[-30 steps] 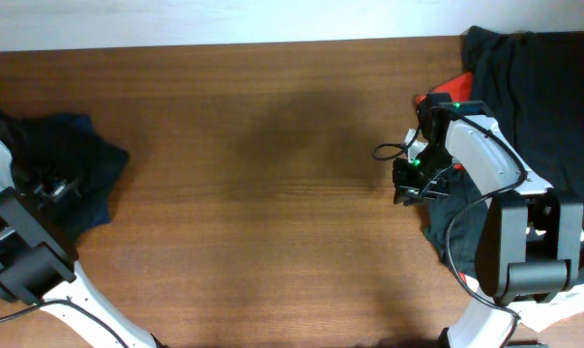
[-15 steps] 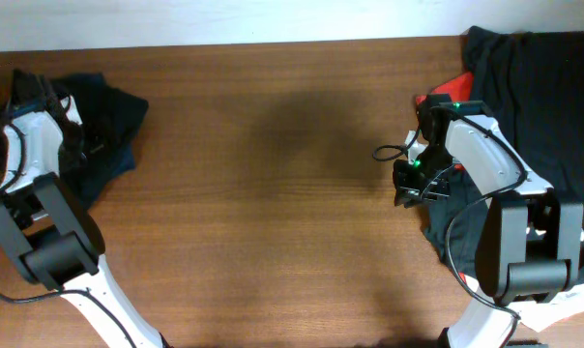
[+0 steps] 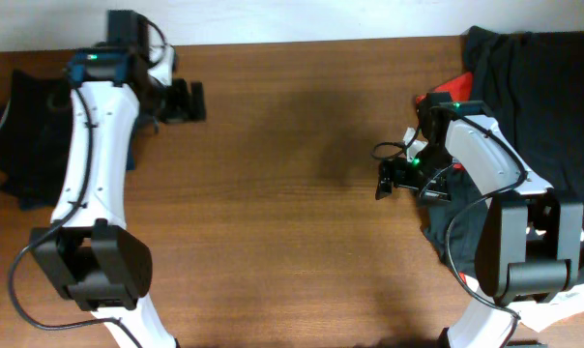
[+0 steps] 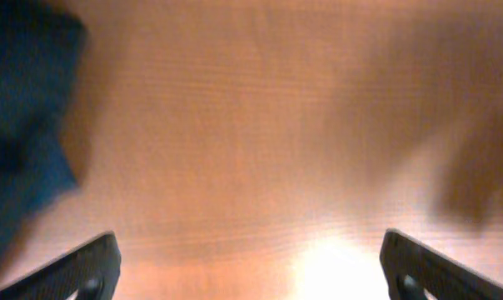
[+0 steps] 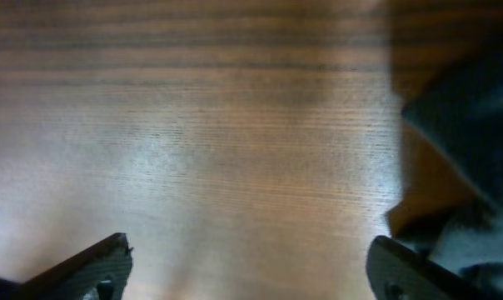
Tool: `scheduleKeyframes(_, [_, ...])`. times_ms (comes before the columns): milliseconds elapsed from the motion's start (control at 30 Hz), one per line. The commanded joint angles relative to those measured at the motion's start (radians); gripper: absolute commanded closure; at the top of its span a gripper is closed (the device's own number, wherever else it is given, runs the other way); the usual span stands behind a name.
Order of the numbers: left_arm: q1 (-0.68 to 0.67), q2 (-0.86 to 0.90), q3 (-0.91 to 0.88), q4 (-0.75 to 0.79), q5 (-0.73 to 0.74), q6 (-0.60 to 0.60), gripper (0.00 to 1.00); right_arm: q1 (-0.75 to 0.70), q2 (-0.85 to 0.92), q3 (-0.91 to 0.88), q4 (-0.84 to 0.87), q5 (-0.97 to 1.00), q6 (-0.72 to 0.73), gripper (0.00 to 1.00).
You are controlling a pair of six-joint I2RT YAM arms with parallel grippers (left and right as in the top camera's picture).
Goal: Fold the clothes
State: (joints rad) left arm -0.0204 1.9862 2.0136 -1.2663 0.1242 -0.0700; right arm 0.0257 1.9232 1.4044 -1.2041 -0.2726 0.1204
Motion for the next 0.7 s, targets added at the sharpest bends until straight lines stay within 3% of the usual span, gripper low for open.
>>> scheduleKeyframes(0, [-0.061,0.002,-0.024,-0.169,-0.019,0.019,0.01,0.0,-0.02,0.012,-0.064,-0.009,-0.011,0.03])
scheduleKeyframes(133, [-0.072,0.002,-0.024,-0.378,-0.019,0.018,0.01,0.0,-0.02,0.012,-0.238,-0.008,-0.011,0.01])
scheduleKeyframes(233, [-0.072,-0.005,-0.036,-0.422,-0.019,0.018,0.01,0.0,-0.023,0.012,-0.301,-0.007,-0.037,0.01])
scheduleKeyframes(333, [-0.072,-0.074,-0.167,-0.418,-0.02,0.011,0.01,0.0,-0.103,-0.032,-0.273,-0.006,-0.037,0.01])
scheduleKeyframes(433, [-0.072,-0.21,-0.37,-0.303,-0.059,-0.01,0.01,0.0,-0.285,-0.133,-0.154,-0.004,-0.026,0.01])
scheduleKeyframes(567, [-0.071,-0.634,-0.773,0.052,-0.175,-0.137,0.01,0.0,-0.652,-0.349,0.056,0.072,0.05,0.01])
scheduleKeyframes(667, [-0.071,-0.967,-0.984,0.222,-0.194,-0.146,0.01,0.0,-0.883,-0.461,0.153,0.093,0.05,0.01])
